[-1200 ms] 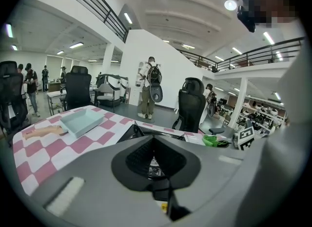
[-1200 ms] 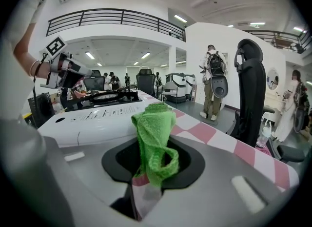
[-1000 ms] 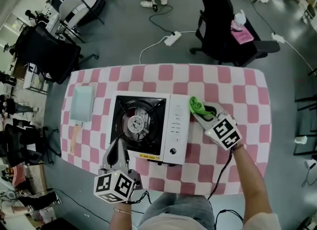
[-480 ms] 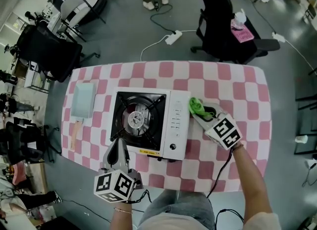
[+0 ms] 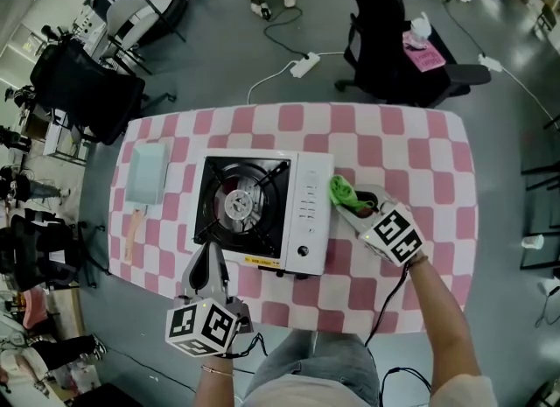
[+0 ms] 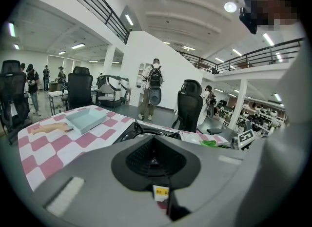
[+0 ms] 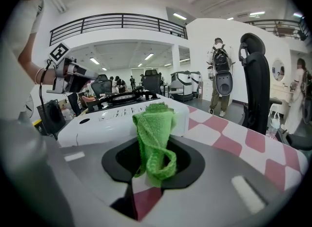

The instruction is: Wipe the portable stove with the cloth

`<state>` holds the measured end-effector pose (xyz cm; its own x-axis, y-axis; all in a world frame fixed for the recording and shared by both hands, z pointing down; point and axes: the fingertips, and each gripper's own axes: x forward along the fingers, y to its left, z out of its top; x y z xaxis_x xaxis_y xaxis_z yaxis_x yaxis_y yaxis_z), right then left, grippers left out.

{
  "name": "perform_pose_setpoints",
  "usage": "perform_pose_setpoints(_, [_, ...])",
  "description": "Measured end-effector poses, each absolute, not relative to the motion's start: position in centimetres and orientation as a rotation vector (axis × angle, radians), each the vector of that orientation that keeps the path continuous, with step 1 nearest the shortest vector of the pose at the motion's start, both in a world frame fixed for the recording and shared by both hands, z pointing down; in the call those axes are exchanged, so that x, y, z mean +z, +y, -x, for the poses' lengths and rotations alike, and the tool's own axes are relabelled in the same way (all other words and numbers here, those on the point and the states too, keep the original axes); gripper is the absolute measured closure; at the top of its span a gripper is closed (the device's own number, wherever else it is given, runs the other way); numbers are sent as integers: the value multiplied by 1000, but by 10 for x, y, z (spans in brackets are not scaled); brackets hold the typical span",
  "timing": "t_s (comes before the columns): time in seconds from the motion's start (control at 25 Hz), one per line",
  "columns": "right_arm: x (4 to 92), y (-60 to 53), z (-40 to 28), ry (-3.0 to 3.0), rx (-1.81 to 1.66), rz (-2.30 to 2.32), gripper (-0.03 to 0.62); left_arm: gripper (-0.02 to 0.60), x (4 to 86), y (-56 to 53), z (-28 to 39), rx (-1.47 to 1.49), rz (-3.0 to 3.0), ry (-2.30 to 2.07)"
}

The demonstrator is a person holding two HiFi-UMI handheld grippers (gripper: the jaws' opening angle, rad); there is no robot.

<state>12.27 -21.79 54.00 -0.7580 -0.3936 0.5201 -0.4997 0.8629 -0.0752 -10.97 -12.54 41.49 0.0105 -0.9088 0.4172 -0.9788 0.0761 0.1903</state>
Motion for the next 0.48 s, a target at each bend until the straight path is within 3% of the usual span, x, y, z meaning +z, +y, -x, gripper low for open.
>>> perform_pose_setpoints(0.48, [541,-193,-119,-2539,306,-642,488,581,413,-111,107,221,-1875,-1923])
